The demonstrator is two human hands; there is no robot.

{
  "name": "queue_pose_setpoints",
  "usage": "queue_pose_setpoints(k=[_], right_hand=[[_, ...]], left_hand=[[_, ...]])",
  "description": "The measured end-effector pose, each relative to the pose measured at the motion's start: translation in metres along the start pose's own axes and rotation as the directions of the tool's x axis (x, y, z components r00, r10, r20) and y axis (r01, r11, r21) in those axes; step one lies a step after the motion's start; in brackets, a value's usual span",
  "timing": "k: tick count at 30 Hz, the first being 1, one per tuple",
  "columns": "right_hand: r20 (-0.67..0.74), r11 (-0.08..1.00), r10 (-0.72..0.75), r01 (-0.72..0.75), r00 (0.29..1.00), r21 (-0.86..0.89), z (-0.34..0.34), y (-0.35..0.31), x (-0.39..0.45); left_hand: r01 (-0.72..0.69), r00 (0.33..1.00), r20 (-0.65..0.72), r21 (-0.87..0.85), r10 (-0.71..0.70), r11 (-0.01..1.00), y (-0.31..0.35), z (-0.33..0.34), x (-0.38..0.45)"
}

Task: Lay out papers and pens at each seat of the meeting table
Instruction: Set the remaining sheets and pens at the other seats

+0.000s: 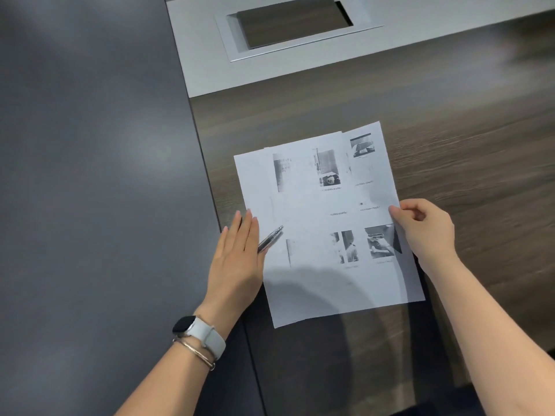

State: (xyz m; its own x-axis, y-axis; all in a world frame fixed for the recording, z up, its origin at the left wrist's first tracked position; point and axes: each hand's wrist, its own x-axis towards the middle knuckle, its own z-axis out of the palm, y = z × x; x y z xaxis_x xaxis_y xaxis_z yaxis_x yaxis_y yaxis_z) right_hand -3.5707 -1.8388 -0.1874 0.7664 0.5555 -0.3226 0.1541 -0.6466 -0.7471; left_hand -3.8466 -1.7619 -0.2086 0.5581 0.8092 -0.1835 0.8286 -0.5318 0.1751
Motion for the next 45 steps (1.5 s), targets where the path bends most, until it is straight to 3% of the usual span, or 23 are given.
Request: queue_pose_setpoints(k=[3, 6, 11, 17, 24, 27, 29, 31, 33, 36, 45], right_hand=[[-0.058, 1.000, 0.026, -0.026, 0.998, 0.006, -0.023, 0.000, 0.014], [-0.101, 0.997, 0.060, -0.065, 0.993, -0.046, -0.049, 0.004, 0.032], [-0.153, 0.990, 0.106, -0.118, 0.982, -0.071, -0.081, 0.015, 0.067], [-0.242, 0.991, 0.078, -0.102, 0.967, -0.091, -0.109, 0.032, 0.102], [-0.302, 0.991, 0.035, -0.072, 0.953, -0.113, -0.125, 0.045, 0.126], [-0.330, 0.974, -0.007, -0.069, 0.944, -0.217, -0.129, 0.045, 0.133], [-0.362, 0.914, -0.095, -0.063, 0.927, -0.400, -0.127, 0.042, 0.130], [-0.299, 0.852, -0.260, 0.073, 0.918, -0.518, -0.115, 0.039, 0.114], [-0.080, 0.777, -0.374, 0.264, 0.924, -0.571, -0.090, 0.039, 0.086], [0.187, 0.694, -0.256, 0.315, 0.948, -0.647, -0.059, 0.049, 0.056], [0.152, 0.697, -0.181, 0.236, 0.972, -0.677, -0.051, 0.055, 0.061]], left_hand=[[-0.127, 0.992, -0.025, -0.049, 0.125, 0.991, 0.024, -0.004, 0.012], [-0.242, 0.966, 0.084, -0.041, 0.245, 0.969, 0.062, -0.001, 0.025], [-0.243, 0.942, 0.251, 0.055, 0.222, 0.968, 0.108, 0.000, 0.053], [-0.233, 0.908, 0.363, 0.031, 0.207, 0.972, 0.084, -0.004, 0.071], [-0.321, 0.902, 0.304, -0.004, 0.306, 0.947, 0.067, -0.013, 0.081], [-0.257, 0.922, 0.300, 0.000, 0.245, 0.967, 0.091, -0.019, 0.084], [-0.238, 0.916, 0.329, -0.018, 0.230, 0.971, 0.118, -0.017, 0.083], [-0.233, 0.916, 0.332, -0.010, 0.223, 0.972, 0.142, -0.011, 0.081], [-0.176, 0.919, 0.363, 0.029, 0.154, 0.984, 0.154, -0.004, 0.080], [-0.119, 0.900, 0.430, 0.076, 0.075, 0.990, 0.156, -0.001, 0.079], [-0.138, 0.898, 0.424, 0.028, 0.113, 0.990, 0.148, 0.000, 0.074]])
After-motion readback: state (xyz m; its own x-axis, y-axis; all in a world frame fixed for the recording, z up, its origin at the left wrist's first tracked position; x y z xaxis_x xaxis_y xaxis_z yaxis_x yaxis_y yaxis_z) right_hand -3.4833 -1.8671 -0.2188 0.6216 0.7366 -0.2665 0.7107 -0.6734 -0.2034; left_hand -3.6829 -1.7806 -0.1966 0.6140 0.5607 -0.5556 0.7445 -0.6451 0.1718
